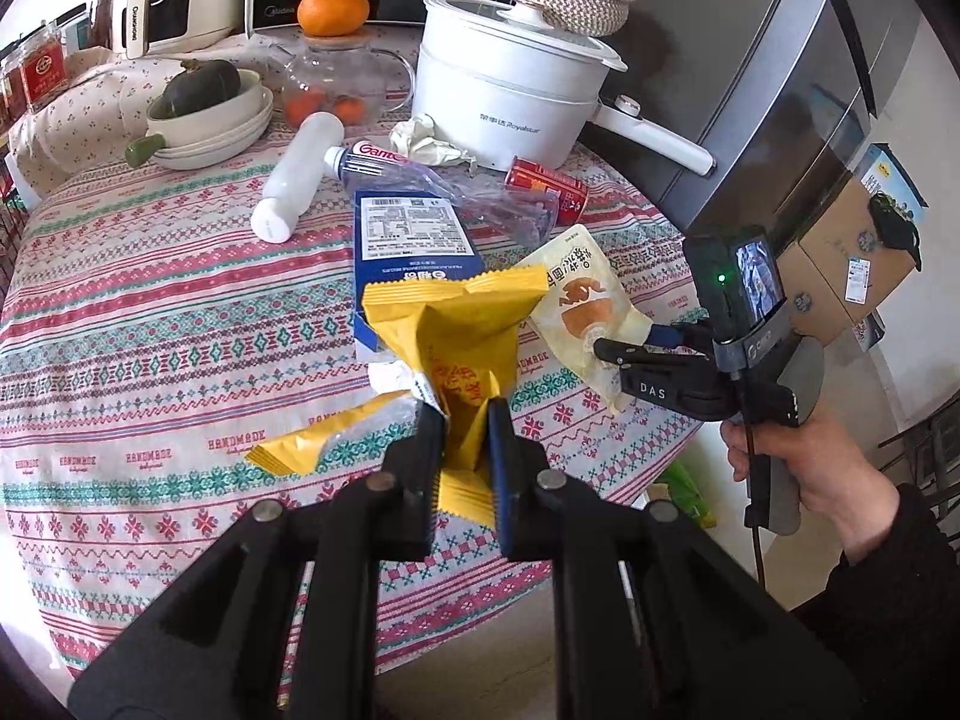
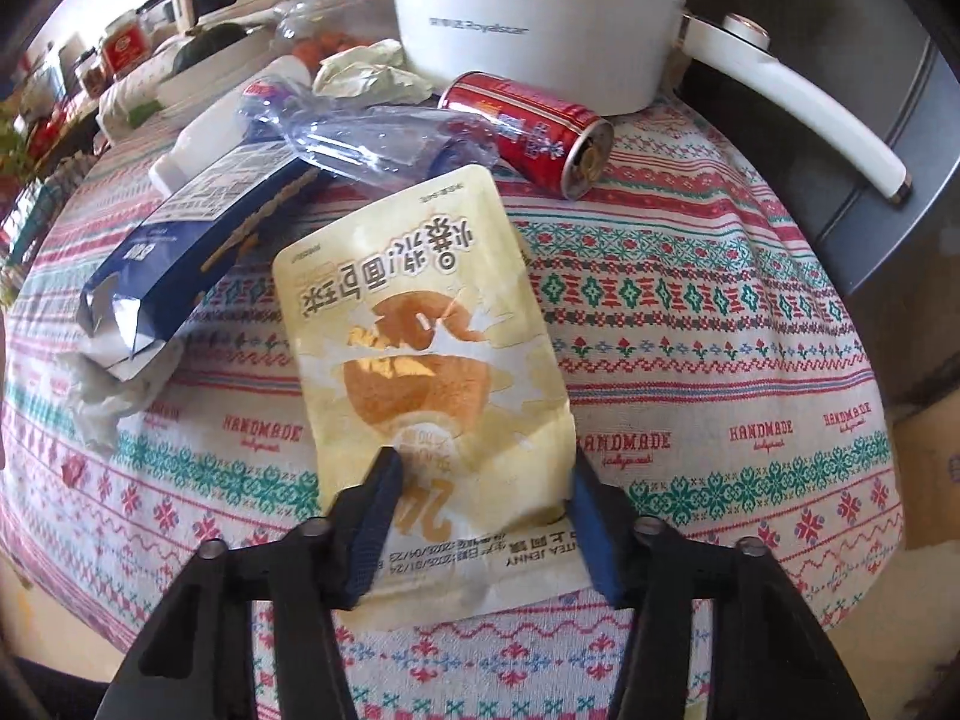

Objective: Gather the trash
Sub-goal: 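Grasp the cream bread bag with the right gripper while the left gripper holds the yellow wrapper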

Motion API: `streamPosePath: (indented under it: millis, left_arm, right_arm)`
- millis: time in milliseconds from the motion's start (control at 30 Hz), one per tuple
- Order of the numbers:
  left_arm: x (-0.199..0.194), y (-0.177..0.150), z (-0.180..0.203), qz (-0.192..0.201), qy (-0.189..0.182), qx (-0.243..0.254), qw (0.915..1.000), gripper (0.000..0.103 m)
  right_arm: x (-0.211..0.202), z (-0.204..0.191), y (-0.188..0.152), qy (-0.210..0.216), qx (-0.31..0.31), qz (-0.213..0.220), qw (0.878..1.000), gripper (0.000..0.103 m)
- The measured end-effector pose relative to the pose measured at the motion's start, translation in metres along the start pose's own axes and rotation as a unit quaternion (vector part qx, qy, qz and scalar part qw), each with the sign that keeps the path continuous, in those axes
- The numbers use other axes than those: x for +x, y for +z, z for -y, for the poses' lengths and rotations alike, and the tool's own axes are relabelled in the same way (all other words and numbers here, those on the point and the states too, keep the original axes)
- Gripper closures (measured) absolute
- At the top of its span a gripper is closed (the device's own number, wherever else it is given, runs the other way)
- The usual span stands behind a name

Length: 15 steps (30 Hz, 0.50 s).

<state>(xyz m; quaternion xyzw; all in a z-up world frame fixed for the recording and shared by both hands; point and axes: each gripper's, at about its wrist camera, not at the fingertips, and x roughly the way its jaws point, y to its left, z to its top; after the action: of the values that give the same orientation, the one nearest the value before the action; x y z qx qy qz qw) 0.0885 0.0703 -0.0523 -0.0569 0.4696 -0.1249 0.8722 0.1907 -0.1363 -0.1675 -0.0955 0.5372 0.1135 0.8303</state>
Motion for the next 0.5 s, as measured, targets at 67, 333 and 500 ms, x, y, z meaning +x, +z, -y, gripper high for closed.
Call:
streamPosePath:
  millis: [67, 333, 500]
  left_arm:
    - [0.0, -0.002, 0.0, -0.001, 0.002, 0.001, 1.0, 0.087]
    - [-0.007, -0.006, 0.006, 0.008, -0.001, 0.004, 1.0, 0.087]
    - [-0.008, -0.007, 0.013, 0.011, -0.006, 0.01, 0.9999, 0.087]
  right_arm:
    - [-0.003, -0.005, -0.002, 0.011, -0.014, -0.005, 1.0, 0.095]
    - [-0.03, 0.001, -0.016, 0.072, 0.03, 0.003, 0.997, 0.101]
    - [-0.062, 0.009, -0.024, 0.086, 0.039, 0.033, 0.995, 0.101]
